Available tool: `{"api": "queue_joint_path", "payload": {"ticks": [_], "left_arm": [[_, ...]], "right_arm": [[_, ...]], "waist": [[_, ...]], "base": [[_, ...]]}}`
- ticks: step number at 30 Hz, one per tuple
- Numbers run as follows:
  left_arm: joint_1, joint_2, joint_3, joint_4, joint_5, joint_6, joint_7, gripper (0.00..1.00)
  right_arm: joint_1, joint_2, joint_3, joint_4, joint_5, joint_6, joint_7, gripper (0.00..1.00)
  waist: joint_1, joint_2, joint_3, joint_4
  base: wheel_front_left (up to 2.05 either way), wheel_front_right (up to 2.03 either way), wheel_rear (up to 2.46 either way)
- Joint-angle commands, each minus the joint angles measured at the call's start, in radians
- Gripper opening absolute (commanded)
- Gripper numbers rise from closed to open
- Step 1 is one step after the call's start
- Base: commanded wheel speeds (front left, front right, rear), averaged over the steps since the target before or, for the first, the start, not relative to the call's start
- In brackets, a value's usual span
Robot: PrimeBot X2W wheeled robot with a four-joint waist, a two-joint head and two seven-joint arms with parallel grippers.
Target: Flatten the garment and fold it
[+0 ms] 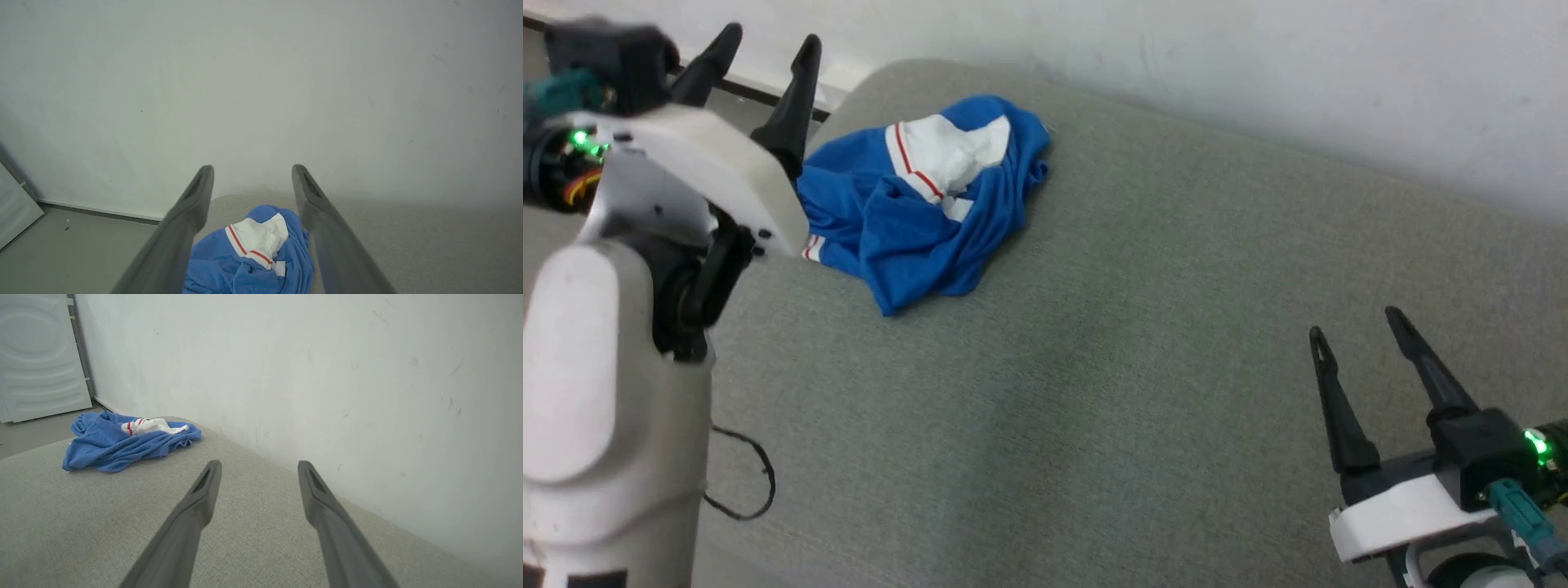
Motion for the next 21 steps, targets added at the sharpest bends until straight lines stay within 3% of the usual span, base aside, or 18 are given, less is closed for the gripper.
{"api": "queue_joint_path", "payload": {"ticks": [1,10,17,21], "left_arm": [[-0.034,0.009,-0.007,0.03,-0.012,-0.013,0.023,1.0],[-0.217,0.074,-0.029,0.279,-0.107,-0.036,0.254,1.0],[-0.261,0.128,-0.035,0.393,-0.144,-0.041,0.348,1.0],[-0.244,0.124,-0.029,0.442,-0.172,-0.026,0.401,1.0]], "right_arm": [[-0.019,0.002,0.0,-0.011,-0.011,-0.001,0.007,1.0],[-0.057,-0.001,0.009,-0.069,-0.061,-0.001,0.042,1.0],[-0.098,-0.018,0.016,-0.121,-0.079,-0.001,0.065,1.0],[-0.1,-0.027,0.005,-0.142,-0.079,-0.001,0.075,1.0]], "waist": [[-0.0002,0.0,0.075,-0.052],[-0.0002,0.0,0.204,-0.135],[-0.0002,0.0,0.287,-0.197],[-0.0002,0.0,0.31,-0.222]], "base": [[0.0,0.0,0.0],[0.0,0.0,0.0],[0.0,0.0,0.0],[0.0,0.0,0.0]]}}
